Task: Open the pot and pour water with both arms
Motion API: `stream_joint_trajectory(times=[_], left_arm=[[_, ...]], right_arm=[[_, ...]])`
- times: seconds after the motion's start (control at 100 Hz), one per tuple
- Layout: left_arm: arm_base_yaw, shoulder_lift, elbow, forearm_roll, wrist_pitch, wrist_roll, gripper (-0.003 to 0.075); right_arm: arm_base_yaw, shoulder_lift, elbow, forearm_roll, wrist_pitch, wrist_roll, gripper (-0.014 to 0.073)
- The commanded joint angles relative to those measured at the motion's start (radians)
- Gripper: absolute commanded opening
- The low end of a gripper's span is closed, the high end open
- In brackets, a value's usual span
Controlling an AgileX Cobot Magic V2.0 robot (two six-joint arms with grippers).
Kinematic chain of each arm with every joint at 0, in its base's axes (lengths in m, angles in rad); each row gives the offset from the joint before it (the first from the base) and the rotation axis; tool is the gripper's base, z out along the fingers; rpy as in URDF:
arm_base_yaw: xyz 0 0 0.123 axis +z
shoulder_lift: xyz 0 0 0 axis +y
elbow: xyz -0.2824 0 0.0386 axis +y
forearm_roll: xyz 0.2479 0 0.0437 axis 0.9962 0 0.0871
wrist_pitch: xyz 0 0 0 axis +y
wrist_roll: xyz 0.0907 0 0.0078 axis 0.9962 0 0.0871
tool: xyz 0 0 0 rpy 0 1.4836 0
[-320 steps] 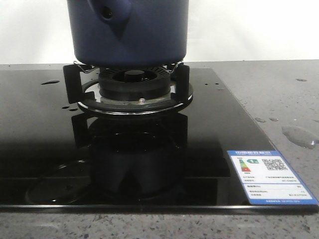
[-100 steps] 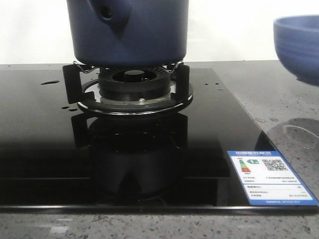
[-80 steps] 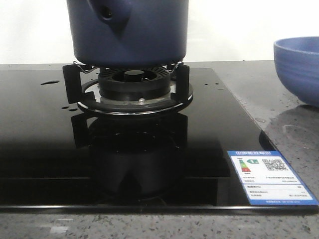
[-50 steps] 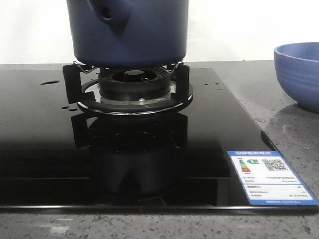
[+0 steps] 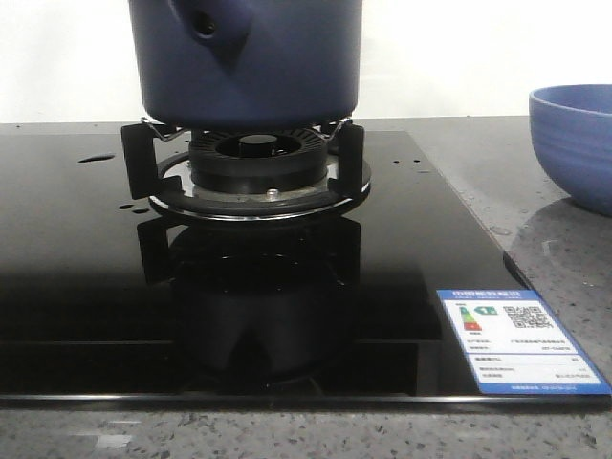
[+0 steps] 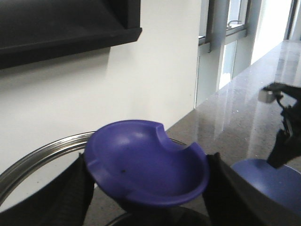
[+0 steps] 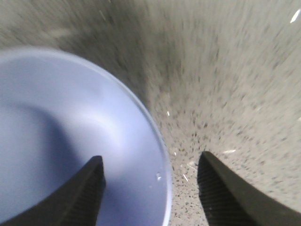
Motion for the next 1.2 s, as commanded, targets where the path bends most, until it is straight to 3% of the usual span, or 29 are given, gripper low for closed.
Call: stream_joint_trajectory(times=[0.0,0.33,1.19], left_arm=[[-0.017,-0.018,-0.018,-0.074,0.064,-0.002,0.0358],[-0.079,0.044,0.013,-0.026,0.103,-0.002,0.0358],[-0.06,0.114,0.013,0.0,0.096,-0.002,0.0358]], right_arm=[[-0.003,-0.082,-0.073,0.033,-0.006,0.0,0.0404],[-0.003,-0.184,-0.11,0.045,-0.008,0.0,0.0404],[-0.003,-0.187,-0.11,0.047,-0.006,0.0,0.0404]])
